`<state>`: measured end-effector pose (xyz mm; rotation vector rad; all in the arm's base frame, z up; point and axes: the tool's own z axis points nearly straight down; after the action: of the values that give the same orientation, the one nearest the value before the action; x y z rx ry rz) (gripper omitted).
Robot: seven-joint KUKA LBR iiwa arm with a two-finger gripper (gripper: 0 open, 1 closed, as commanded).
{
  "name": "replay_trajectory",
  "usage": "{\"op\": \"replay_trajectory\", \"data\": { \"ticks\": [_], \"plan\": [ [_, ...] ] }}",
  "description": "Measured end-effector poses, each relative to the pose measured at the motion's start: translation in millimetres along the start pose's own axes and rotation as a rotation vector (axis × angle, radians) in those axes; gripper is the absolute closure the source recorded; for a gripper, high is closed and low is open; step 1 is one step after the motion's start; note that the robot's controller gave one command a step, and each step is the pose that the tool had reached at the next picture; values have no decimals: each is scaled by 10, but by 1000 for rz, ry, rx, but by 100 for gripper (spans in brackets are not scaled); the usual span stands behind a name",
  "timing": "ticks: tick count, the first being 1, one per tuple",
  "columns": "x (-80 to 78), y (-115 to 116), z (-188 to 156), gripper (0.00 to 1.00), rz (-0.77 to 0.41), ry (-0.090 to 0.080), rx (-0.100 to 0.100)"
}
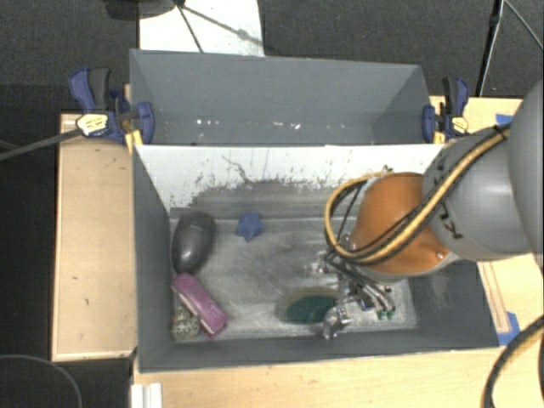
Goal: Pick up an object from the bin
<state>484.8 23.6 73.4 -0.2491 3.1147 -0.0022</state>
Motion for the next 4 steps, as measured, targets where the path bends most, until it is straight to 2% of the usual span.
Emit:
{"op": "replay_trajectory", "data": {
  "ticks": [1,2,3,4],
  "plan": [
    [-24,2,-20,100,-3,-7,0],
    [-48,-4,-423,100,-5,10,-2],
    [-57,-5,-472,100,-8,13,-2],
    [-81,-9,-968,100,-10,10,-2]
  ]
}}
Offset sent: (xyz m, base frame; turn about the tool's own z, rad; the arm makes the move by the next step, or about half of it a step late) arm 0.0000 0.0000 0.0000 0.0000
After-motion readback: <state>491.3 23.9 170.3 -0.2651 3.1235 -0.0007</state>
